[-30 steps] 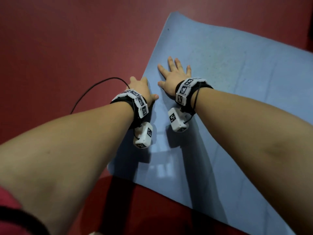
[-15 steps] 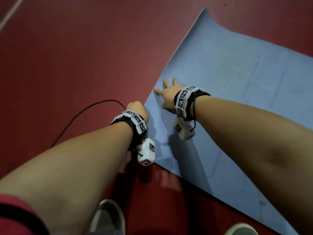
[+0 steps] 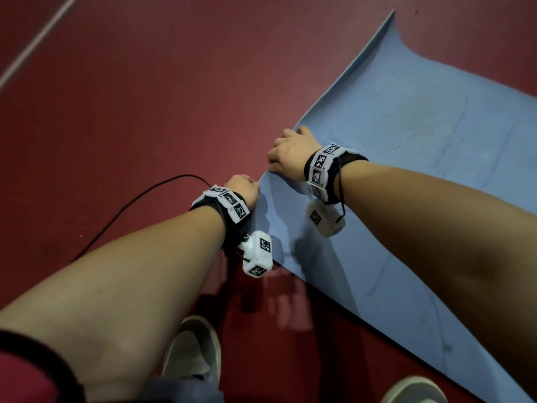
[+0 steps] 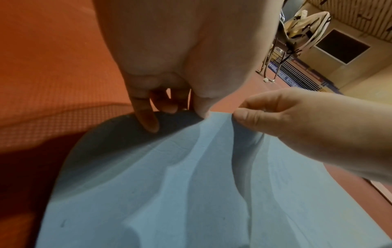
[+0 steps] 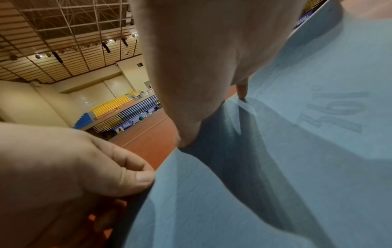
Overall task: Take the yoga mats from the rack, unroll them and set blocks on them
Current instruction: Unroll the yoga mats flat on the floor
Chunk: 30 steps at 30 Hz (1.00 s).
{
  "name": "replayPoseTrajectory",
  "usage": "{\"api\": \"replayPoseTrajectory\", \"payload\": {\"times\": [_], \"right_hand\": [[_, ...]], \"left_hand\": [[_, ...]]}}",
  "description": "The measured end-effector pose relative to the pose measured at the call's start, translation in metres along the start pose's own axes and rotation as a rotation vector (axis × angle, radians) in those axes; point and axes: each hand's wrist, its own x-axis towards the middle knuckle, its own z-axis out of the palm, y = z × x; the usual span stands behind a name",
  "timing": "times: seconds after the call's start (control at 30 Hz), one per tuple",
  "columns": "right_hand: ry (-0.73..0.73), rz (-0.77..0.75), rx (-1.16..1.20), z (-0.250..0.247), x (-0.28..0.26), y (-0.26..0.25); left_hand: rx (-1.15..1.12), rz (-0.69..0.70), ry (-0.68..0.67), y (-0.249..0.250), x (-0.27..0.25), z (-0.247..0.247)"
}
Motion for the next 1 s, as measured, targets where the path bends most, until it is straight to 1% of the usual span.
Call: {"api": "replayPoseTrajectory", "payload": {"times": [0.07, 0.17, 0.27, 0.37, 0.43, 0.5, 0.6, 0.63, 0.67, 0.7, 0.73, 0.77, 0.8, 0.87, 0.93, 1.0], "right_hand": [[-0.053, 0.033, -0.014, -0.012, -0.002, 0.002], [-0.136, 0.088, -0.05, -0.03, -0.001, 0.003], [-0.175, 0.157, -0.004, -0.043, -0.003, 0.004], [-0.213, 0.205, 0.037, -0.051, -0.007, 0.006], [-0.261, 0.233, 0.04, -0.055, -0.009, 0.005], [-0.302, 0.268, 0.037, -0.056, -0.011, 0.005], [-0.276, 0.262, 0.07, -0.055, -0.013, 0.011], [-0.242, 0.235, 0.1, -0.054, -0.012, 0.014], [-0.201, 0.202, 0.126, -0.054, -0.011, 0.018], [-0.151, 0.171, 0.138, -0.052, -0.01, 0.021], [-0.09, 0.14, 0.15, -0.05, -0.009, 0.026], [-0.034, 0.125, 0.165, -0.047, -0.008, 0.031], [0.008, 0.131, 0.187, -0.045, -0.008, 0.037], [0.033, 0.193, 0.223, -0.036, -0.009, 0.051], [0.015, 0.244, 0.22, -0.028, -0.014, 0.062], [0.049, 0.263, 0.195, -0.021, -0.016, 0.067]], "left_hand": [[-0.036, 0.022, -0.037, 0.003, 0.0, -0.003], [-0.041, 0.051, -0.131, 0.012, -0.004, -0.008], [-0.047, 0.025, -0.224, 0.024, -0.009, -0.01], [-0.056, 0.004, -0.27, 0.033, -0.014, -0.008], [-0.152, -0.034, -0.287, 0.037, -0.016, -0.007], [-0.187, -0.039, -0.314, 0.039, -0.02, -0.004], [-0.189, -0.046, -0.359, 0.042, -0.02, -0.002], [-0.187, -0.047, -0.355, 0.044, -0.022, -0.004], [-0.134, -0.037, -0.354, 0.044, -0.021, -0.006], [-0.02, -0.013, -0.34, 0.042, -0.019, -0.009], [0.1, -0.003, -0.301, 0.04, -0.015, -0.01], [0.169, -0.009, -0.249, 0.037, -0.013, -0.012], [0.229, -0.005, -0.205, 0.035, -0.011, -0.013], [0.355, 0.017, -0.164, 0.029, -0.007, -0.013], [0.392, 0.039, -0.113, 0.025, -0.001, -0.009], [0.391, 0.031, -0.045, 0.027, 0.002, -0.006]]}}
